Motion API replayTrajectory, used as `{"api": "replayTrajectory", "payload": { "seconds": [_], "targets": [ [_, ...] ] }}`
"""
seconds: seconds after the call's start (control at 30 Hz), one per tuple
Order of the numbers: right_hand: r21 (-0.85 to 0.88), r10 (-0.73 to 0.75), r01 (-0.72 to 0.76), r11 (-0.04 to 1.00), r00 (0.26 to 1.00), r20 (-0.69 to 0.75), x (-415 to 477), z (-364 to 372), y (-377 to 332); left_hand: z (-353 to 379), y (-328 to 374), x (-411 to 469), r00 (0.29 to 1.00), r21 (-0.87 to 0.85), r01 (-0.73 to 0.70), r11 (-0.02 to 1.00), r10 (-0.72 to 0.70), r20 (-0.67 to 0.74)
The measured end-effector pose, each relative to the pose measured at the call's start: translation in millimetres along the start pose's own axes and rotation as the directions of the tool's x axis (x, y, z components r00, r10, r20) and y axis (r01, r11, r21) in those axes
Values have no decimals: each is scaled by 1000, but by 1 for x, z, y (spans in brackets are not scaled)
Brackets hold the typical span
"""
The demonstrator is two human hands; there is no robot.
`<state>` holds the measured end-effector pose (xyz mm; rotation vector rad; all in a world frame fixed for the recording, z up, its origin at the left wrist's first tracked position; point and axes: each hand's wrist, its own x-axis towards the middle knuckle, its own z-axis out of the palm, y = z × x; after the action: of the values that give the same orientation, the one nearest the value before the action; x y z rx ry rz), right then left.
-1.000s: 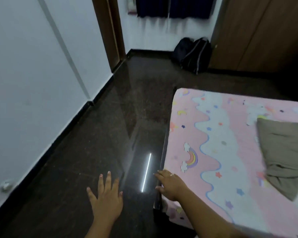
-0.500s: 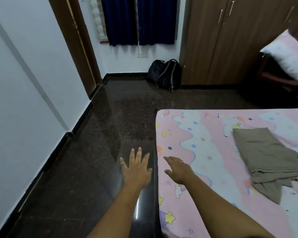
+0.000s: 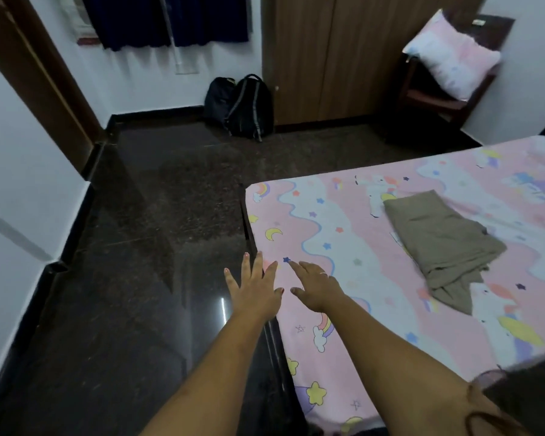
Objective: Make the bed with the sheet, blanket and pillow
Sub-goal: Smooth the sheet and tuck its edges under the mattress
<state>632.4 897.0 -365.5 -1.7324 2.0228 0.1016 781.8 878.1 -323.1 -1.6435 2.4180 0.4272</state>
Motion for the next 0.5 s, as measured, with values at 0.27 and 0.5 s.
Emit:
{"api": "replayTrajectory", "payload": {
  "seconds": [0.27, 0.5],
  "targets": [
    [101, 238, -232, 967, 970, -52, 26, 11, -59, -1, -78, 40, 969, 64, -247, 967, 246, 28],
    [253, 417, -398, 882, 909, -23, 41, 48, -50, 31, -82, 82, 924, 105, -381, 918, 374, 85]
  ]
}}
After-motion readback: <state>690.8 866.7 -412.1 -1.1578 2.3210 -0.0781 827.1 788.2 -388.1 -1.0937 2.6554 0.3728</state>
